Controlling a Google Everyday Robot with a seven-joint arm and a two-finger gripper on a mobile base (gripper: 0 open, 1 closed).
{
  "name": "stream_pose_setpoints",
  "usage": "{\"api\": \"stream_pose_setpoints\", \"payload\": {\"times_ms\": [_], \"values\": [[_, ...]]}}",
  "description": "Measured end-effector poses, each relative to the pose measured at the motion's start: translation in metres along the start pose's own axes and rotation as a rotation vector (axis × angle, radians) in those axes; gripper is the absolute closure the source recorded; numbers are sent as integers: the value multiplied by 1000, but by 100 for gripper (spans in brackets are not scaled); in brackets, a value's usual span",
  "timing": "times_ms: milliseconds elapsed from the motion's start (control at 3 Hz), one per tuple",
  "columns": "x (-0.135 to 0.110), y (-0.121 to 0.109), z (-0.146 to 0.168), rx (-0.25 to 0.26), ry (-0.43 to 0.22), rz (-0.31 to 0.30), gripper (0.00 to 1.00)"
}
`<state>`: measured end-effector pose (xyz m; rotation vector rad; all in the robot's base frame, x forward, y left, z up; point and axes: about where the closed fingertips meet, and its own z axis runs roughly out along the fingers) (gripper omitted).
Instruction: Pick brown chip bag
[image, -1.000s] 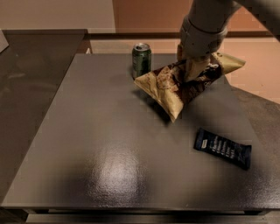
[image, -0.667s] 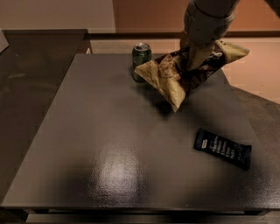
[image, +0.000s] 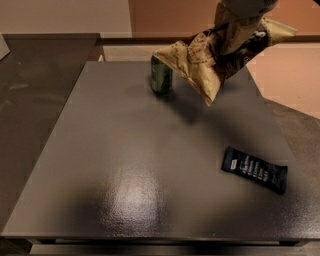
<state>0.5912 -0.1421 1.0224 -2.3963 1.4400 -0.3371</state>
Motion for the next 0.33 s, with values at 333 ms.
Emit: {"api": "stream_pose_setpoints", "payload": {"times_ms": [333], "values": [[0, 0, -1, 2, -1, 0, 100]]}}
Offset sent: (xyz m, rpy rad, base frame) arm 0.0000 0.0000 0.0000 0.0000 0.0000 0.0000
